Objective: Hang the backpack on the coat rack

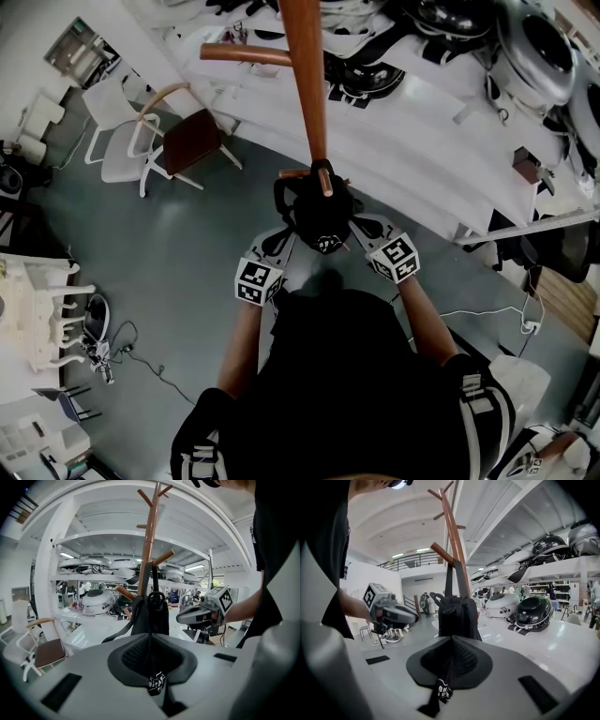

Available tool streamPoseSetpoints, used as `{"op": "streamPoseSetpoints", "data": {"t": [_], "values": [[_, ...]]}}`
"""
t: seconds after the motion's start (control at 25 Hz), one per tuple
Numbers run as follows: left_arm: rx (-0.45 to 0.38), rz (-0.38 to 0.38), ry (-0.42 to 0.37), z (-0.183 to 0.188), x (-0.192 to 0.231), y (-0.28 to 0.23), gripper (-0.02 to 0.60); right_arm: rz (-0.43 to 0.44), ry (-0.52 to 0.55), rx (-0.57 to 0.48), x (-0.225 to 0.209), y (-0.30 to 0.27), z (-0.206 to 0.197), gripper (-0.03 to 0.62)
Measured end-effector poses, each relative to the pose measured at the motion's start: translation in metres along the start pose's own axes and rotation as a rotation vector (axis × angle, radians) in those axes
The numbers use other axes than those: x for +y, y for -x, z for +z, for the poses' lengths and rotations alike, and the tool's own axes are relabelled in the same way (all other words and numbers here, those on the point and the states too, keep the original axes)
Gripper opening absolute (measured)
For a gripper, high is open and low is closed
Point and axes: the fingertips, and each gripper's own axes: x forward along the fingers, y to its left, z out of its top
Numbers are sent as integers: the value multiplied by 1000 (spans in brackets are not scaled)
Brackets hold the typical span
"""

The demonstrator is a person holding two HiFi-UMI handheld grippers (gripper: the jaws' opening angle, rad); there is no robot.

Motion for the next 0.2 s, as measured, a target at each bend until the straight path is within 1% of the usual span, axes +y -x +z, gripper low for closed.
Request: {"op": "streamPoseSetpoints", "data": {"t": [0.2], "values": [[10, -9, -1, -2, -6, -1, 37, 5, -3, 12, 1, 4, -6, 14]]}}
